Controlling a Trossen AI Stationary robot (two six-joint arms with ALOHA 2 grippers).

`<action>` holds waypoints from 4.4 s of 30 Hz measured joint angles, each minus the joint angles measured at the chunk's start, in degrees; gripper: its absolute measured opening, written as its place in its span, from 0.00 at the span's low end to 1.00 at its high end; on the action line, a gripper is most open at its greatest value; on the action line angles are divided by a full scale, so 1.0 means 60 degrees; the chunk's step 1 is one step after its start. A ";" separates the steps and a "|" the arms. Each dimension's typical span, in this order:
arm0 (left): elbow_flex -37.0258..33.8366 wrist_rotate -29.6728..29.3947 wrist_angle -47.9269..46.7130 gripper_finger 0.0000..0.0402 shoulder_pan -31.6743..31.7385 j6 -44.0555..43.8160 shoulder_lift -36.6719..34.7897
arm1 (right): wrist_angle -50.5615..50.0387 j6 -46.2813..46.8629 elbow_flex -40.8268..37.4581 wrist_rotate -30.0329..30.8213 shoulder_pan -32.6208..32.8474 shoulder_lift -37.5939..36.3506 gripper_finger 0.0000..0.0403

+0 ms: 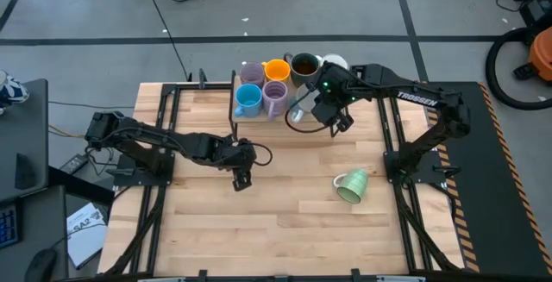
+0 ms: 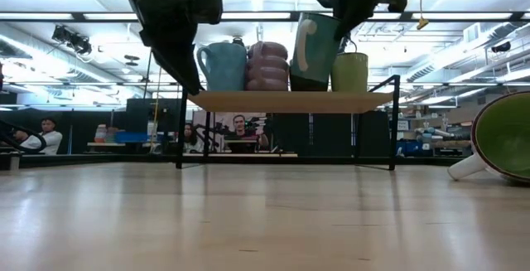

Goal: Place coffee mugs
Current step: Put the blue mug on the shelf, then put the light green mug on the shelf

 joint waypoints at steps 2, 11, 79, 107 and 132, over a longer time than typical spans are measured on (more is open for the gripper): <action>0.0000 0.0000 -0.0002 0.42 0.0062 0.0003 0.0000 | 0.0007 0.0000 0.0000 -0.0245 -0.0099 0.0000 0.10; 0.0000 0.0004 0.0150 0.42 0.0112 0.0009 -0.0004 | -0.0004 -0.0146 0.0000 -0.0958 -0.0479 0.0000 0.10; 0.0000 0.0004 0.0426 0.42 0.0112 0.0022 -0.0004 | 0.1581 -0.0113 -0.0696 0.0062 -0.0704 0.0004 0.29; 0.0000 0.0002 0.0426 0.42 0.0112 0.0022 0.0004 | 0.2100 0.0831 -0.0699 0.0058 -0.0693 0.0007 0.42; 0.0000 0.0000 0.0468 0.42 0.0098 0.0013 0.0004 | 0.2507 0.1517 -0.0135 0.0062 0.0401 -0.0886 0.42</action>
